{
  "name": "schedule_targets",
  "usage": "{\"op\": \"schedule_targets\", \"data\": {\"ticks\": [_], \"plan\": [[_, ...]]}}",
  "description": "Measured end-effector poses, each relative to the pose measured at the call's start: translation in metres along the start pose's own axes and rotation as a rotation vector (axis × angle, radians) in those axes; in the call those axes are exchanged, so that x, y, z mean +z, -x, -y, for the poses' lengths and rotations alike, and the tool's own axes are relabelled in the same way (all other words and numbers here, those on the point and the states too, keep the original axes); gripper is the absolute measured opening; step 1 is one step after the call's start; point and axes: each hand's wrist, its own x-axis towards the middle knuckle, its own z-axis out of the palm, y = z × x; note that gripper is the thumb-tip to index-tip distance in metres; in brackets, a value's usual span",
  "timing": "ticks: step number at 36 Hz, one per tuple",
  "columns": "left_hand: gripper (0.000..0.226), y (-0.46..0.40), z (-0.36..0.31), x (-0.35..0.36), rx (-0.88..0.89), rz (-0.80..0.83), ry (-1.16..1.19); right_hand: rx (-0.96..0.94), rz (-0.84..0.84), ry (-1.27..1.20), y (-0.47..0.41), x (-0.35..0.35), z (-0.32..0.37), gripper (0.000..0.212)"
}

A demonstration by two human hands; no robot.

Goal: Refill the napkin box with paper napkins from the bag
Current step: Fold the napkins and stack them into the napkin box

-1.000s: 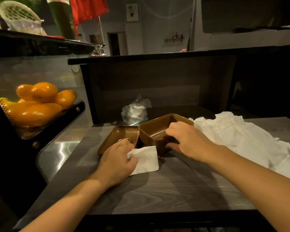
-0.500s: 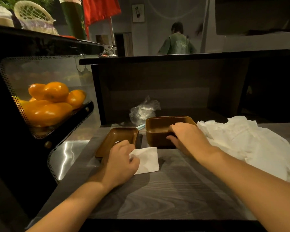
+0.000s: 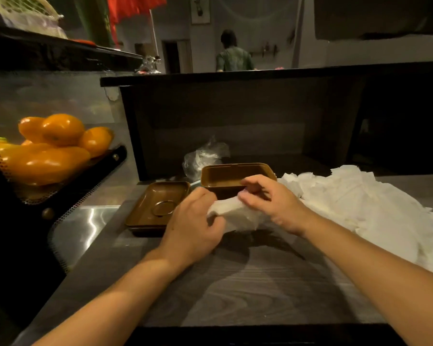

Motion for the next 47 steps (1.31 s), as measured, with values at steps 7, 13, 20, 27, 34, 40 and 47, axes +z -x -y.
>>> {"op": "schedule_targets", "data": {"ticks": [7,13,20,27,34,40,47], "plan": [[0.016,-0.014,-0.011,0.031,-0.141,0.124,0.103,0.039,0.139,0.067,0.010,-0.007,-0.022,0.067],[0.024,-0.035,-0.017,0.033,-0.022,0.107,0.202,-0.040,0.013,0.161,0.001,-0.004,-0.033,0.020],[0.044,-0.033,-0.001,0.036,-0.139,0.204,0.411,0.006,0.086,0.239,0.001,-0.003,-0.042,0.044],[0.034,-0.034,0.009,0.029,-0.228,0.282,0.477,0.000,0.131,0.222,-0.004,-0.007,-0.027,0.026],[0.042,-0.036,0.009,0.024,-0.190,0.331,0.423,0.029,0.097,0.223,0.006,-0.003,-0.034,0.020],[0.022,-0.042,-0.005,0.005,-0.338,0.665,0.694,0.007,0.073,-0.027,0.008,-0.021,-0.026,0.013],[0.028,-0.043,-0.024,0.015,-0.533,0.673,0.907,-0.095,-0.078,0.043,0.005,-0.029,-0.016,0.014]]}}
